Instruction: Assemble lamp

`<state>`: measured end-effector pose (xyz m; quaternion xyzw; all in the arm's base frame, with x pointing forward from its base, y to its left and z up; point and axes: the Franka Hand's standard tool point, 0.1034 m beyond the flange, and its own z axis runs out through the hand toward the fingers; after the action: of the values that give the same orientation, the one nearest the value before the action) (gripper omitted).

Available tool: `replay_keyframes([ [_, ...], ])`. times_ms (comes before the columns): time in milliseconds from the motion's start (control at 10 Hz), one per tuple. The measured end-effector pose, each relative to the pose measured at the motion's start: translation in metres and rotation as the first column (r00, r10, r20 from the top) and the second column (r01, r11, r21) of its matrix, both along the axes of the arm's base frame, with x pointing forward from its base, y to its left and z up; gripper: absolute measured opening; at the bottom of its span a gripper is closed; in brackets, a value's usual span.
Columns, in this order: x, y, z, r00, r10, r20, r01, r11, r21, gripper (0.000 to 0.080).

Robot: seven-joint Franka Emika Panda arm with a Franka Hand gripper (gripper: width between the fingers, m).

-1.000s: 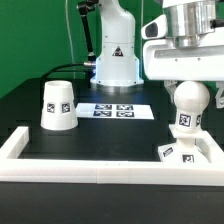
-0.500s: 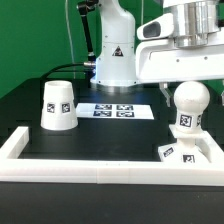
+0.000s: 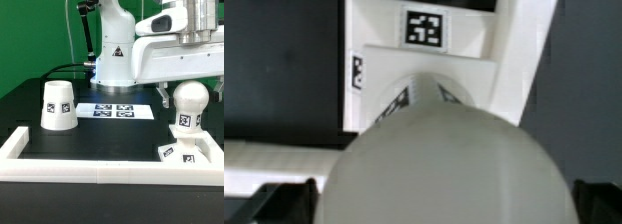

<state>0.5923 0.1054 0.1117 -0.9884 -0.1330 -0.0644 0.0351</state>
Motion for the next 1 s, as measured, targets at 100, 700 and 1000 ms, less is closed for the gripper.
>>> replay_keyframes([
  [100,0.0009,0.0007,0.0007,0.997,0.079,0.01,-0.078,0.997,-0.018,0.0699],
  [700,0.0004,-0.002,-0.0007,0.88,0.475,0.007,-0.472,0.877,-0.093,0.0699],
  [1000,-0.0049,-0.0011,-0.0042,0.77,0.636,-0.047,-0.637,0.763,-0.112,0.0699],
])
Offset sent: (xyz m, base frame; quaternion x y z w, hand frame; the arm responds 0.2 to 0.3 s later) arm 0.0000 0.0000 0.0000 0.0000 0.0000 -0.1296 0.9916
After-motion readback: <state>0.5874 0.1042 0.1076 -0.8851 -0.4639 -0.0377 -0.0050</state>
